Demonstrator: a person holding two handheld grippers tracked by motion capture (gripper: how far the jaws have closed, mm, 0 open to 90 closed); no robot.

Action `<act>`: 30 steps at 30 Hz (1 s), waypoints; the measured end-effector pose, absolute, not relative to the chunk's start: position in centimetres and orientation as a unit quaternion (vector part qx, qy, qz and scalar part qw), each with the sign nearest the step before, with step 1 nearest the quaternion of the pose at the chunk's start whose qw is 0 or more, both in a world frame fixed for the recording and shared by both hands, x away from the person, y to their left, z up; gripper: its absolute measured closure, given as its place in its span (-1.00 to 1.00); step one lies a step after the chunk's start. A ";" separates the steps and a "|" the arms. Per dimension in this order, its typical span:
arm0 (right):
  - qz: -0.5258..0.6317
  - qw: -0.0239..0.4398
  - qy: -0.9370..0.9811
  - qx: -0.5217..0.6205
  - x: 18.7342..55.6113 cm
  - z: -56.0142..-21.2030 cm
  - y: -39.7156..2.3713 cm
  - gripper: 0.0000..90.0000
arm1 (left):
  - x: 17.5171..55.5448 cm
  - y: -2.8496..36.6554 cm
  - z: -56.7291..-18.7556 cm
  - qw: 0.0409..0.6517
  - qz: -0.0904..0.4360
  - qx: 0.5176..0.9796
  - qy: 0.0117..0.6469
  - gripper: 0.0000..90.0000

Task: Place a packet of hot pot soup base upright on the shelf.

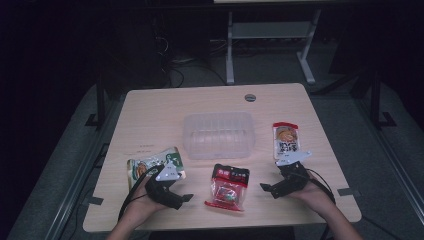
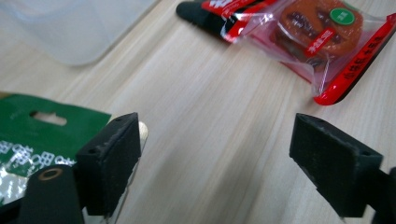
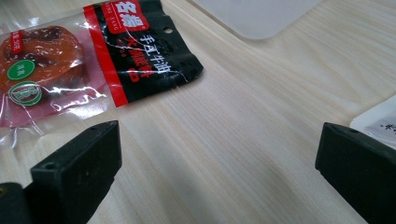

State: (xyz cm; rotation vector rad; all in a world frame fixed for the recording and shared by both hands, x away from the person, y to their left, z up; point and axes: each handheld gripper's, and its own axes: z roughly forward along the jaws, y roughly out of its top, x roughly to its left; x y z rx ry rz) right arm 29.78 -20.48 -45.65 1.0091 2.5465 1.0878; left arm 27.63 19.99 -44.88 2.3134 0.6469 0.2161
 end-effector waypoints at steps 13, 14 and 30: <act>0.362 0.090 0.864 0.338 29.6 -45.7 -20.3 -1.00 | 27.8 19.2 -43.3 0.379 0.040 0.889 0.255 0.65; 0.360 0.091 0.865 0.338 29.6 -45.7 -20.3 -1.00 | 27.8 18.9 -43.2 0.379 0.034 0.890 0.252 0.74; 0.373 0.083 0.861 0.337 30.0 -45.7 -20.0 -0.98 | 27.5 15.7 -42.2 0.397 0.005 0.887 0.235 0.99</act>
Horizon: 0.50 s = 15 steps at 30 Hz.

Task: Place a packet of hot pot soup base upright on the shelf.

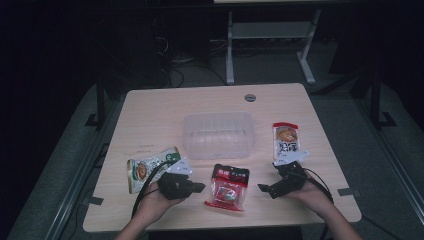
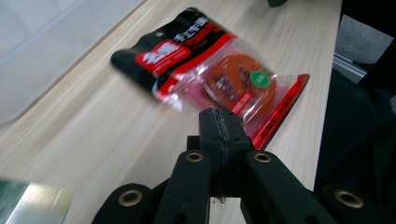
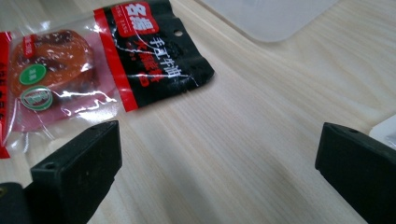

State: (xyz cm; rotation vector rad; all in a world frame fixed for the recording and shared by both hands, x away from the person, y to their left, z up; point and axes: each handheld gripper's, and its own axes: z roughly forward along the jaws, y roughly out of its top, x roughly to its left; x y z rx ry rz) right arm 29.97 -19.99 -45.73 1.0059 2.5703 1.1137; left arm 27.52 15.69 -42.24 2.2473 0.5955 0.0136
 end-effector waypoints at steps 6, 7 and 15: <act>0.378 0.088 0.859 0.335 29.8 -45.4 -20.0 -0.86 | 27.5 13.5 -42.3 0.401 -0.008 0.891 0.215 0.99; 0.378 0.088 0.859 0.335 29.8 -45.4 -20.0 -0.86 | 27.5 13.5 -42.3 0.401 -0.008 0.891 0.215 0.99; 0.378 0.084 0.861 0.330 29.7 -45.5 -19.9 -0.86 | 27.9 9.8 -42.0 0.413 -0.021 0.891 0.187 0.99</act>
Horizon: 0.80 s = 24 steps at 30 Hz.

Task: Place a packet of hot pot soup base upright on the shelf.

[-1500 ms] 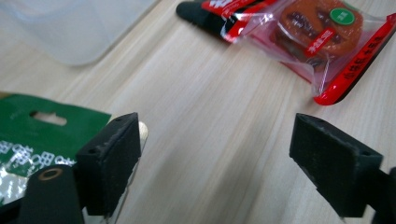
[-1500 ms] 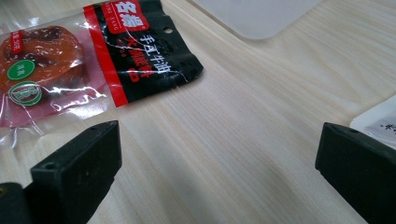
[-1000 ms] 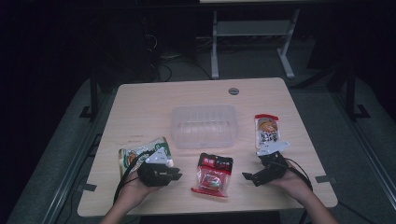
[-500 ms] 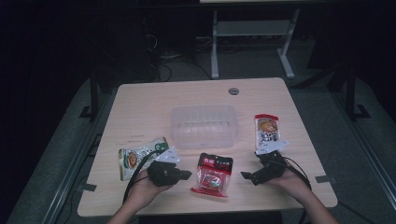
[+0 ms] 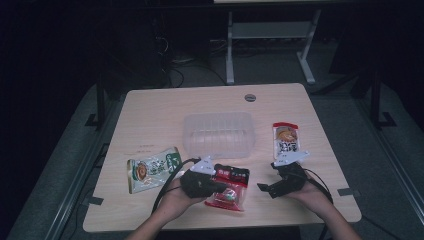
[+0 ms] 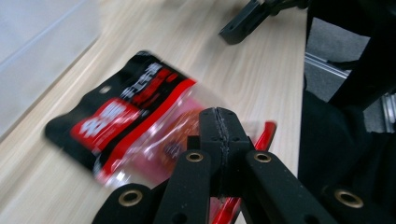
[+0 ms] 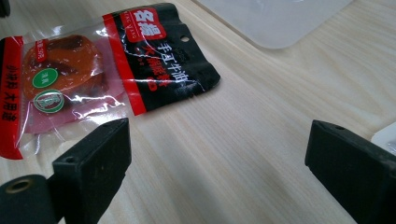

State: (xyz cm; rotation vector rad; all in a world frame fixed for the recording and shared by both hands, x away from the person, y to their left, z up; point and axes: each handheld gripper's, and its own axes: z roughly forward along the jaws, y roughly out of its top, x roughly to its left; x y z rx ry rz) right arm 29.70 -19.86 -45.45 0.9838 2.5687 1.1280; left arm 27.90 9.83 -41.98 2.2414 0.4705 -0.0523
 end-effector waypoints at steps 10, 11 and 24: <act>0.377 0.083 0.862 0.329 29.5 -45.4 -19.9 -0.85 | 27.5 6.8 -43.4 0.396 -0.041 0.904 0.159 0.99; 0.376 0.084 0.862 0.328 29.6 -45.4 -19.9 -0.85 | 27.4 6.6 -43.6 0.392 -0.041 0.905 0.158 0.99; 0.375 0.084 0.863 0.327 29.6 -45.4 -19.8 -0.85 | 27.3 6.0 -44.8 0.370 -0.044 0.916 0.151 0.99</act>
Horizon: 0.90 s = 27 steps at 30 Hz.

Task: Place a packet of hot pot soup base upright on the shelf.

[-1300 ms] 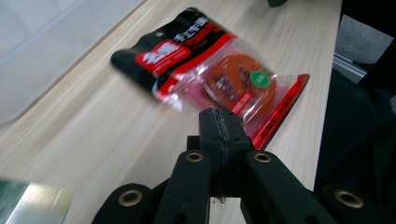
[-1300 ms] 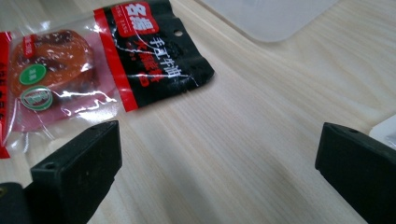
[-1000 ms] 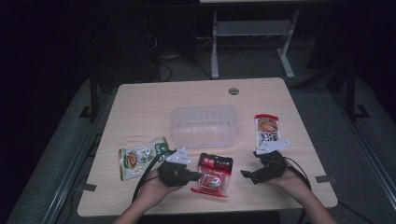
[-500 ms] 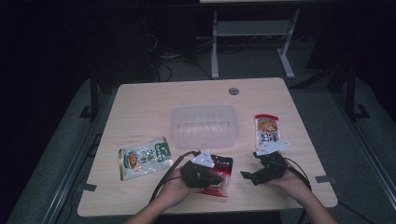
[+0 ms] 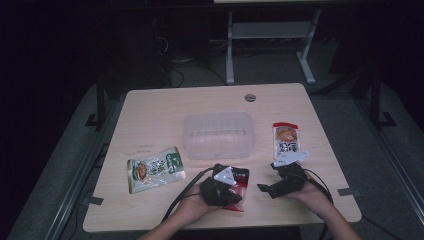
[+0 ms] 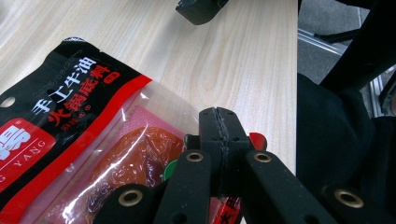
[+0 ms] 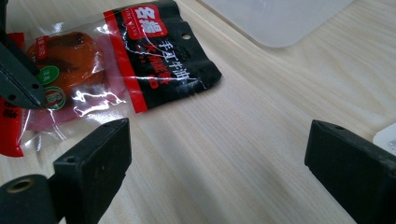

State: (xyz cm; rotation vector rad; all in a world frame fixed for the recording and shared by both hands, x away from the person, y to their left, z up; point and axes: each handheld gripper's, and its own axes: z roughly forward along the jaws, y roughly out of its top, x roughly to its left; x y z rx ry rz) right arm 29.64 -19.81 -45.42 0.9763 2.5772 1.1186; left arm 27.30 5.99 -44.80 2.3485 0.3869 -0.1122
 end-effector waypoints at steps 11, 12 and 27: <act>0.373 0.083 0.865 0.325 29.7 -45.4 -19.8 -0.85 | 26.9 7.6 -44.6 0.362 -0.050 0.916 0.165 0.99; 0.373 0.083 0.865 0.325 29.7 -45.4 -19.8 -0.85 | 26.9 7.6 -44.6 0.362 -0.050 0.916 0.165 0.99; 0.372 0.080 0.865 0.327 29.7 -45.5 -19.7 -0.85 | 26.2 10.9 -44.4 0.328 -0.048 0.929 0.167 0.99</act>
